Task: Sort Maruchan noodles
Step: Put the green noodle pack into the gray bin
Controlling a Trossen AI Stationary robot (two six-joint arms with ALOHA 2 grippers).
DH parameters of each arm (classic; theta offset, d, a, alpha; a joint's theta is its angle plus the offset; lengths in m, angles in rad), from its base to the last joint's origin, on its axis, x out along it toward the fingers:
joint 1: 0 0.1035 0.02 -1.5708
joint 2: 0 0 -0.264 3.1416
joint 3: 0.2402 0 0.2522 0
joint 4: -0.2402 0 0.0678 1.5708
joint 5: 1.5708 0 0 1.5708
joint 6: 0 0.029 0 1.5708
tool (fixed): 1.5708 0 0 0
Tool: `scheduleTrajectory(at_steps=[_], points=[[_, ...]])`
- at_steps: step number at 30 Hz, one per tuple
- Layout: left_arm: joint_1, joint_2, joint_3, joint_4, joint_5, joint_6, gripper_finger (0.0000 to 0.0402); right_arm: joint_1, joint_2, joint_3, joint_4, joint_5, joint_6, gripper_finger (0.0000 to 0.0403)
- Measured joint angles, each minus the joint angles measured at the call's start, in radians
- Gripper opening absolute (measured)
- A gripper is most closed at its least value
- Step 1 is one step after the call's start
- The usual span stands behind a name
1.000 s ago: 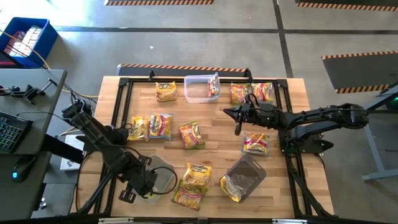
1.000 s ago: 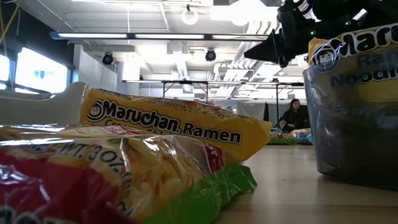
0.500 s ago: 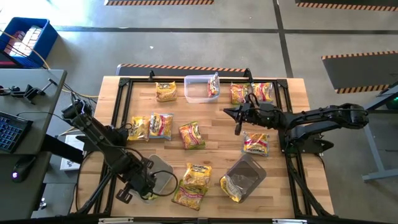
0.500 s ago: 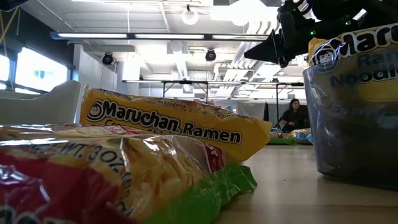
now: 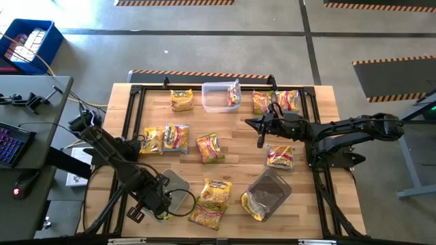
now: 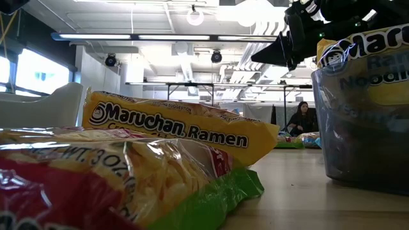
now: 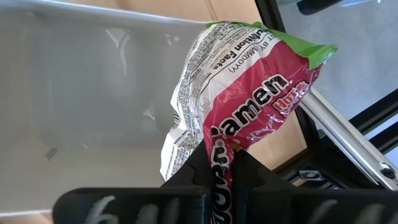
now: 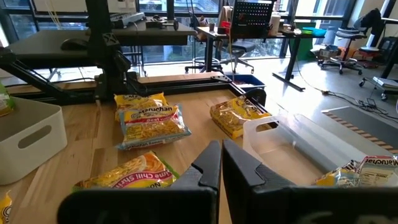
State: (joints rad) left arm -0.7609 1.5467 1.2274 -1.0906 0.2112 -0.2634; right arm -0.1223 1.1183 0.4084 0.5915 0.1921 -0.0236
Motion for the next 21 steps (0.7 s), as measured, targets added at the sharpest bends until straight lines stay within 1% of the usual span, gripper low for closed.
scheduleTrajectory(at_steps=[10,21], points=[[0.000,0.061,0.000,0.016,0.016,0.029,0.0000,0.000,0.000,0.000,-0.008,0.000,-0.002,0.0000],[-0.013,0.081,-0.003,0.029,0.012,0.012,0.0002,0.000,0.000,0.000,-0.024,0.000,-0.002,0.0000]])
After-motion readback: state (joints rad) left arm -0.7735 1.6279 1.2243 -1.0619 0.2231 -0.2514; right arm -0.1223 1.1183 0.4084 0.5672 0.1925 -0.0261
